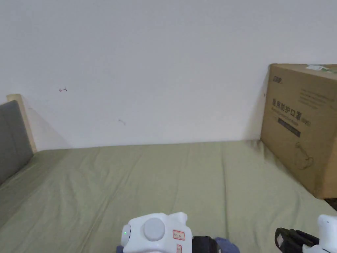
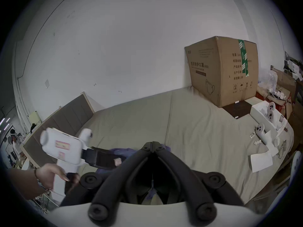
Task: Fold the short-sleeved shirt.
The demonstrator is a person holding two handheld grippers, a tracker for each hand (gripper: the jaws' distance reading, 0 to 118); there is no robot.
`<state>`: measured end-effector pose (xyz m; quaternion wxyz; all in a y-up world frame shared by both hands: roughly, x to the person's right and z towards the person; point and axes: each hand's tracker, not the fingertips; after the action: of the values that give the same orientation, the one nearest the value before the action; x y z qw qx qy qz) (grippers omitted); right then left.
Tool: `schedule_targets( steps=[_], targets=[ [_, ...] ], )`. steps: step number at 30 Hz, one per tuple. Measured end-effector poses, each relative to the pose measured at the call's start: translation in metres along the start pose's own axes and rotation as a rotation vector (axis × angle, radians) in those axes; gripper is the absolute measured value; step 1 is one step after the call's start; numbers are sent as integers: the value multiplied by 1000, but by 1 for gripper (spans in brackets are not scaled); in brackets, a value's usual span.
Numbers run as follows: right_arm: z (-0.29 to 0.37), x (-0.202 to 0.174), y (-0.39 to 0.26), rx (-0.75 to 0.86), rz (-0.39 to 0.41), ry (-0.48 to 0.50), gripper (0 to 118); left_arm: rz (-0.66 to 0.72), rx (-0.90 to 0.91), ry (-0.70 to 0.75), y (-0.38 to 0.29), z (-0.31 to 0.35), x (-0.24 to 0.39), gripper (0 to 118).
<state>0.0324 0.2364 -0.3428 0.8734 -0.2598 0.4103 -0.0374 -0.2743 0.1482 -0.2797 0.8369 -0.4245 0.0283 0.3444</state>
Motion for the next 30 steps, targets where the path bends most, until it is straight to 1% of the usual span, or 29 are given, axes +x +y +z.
schedule_targets(
  steps=[1,2,3,5,6,8,9,10,12,13,14,15,16,17,19,21,23,25,27,28,29,30],
  targets=[
    [-2,1,-2,-9,-4,-1,0,33,-17,-33,-6,-6,-6,116],
    [-3,2,-3,-17,-7,-1,0,71,33,-72,-7,-5,-9,113],
    [-5,3,-4,-22,-11,0,0,96,-13,-70,-8,-7,-13,113],
    [-8,3,-6,-30,-13,0,0,119,6,-84,-8,-1,-19,113],
    [-9,3,-6,-34,-14,-2,0,115,22,-79,-8,14,-20,113],
    [-11,3,-7,-36,-21,-2,0,64,112,-31,-5,40,-20,113],
    [-11,3,-6,-36,-27,1,0,26,167,5,-6,57,-19,112],
    [-12,2,-6,-35,-32,3,0,-15,226,47,-8,72,-20,108],
    [-12,0,-7,-31,-35,5,0,-82,324,101,-20,106,-20,81],
    [-13,-1,-7,-30,-34,5,0,-111,368,127,-29,123,-21,71],
    [-13,-3,-7,-30,-33,6,0,-135,410,173,-40,137,-24,71],
    [-13,-4,-7,-29,-30,10,0,-157,455,234,-52,152,-26,40],
    [-12,-6,-7,-27,-27,10,0,-163,495,298,-64,163,-29,14],
    [-12,-8,-8,-25,-24,9,0,-170,542,342,-75,176,-32,5],
    [-9,-12,-8,-9,-17,12,0,-148,596,339,-96,196,-44,0],
    [-7,-15,-8,9,-5,12,0,-91,630,379,-115,210,-52,0],
    [-6,-17,-7,14,5,10,0,-13,589,422,-123,212,-68,0],
    [-7,-18,-7,6,9,12,0,110,434,418,-119,201,-95,0],
    [-8,-19,-7,0,5,15,0,222,233,366,-115,175,-127,2],
    [-7,-19,-7,-4,3,18,0,259,203,355,-119,162,-141,17],
    [-7,-19,-8,-7,0,26,0,254,211,379,-122,152,-149,69],
    [-6,-20,-8,-9,0,33,0,254,192,398,-125,139,-159,112]
  ],
)
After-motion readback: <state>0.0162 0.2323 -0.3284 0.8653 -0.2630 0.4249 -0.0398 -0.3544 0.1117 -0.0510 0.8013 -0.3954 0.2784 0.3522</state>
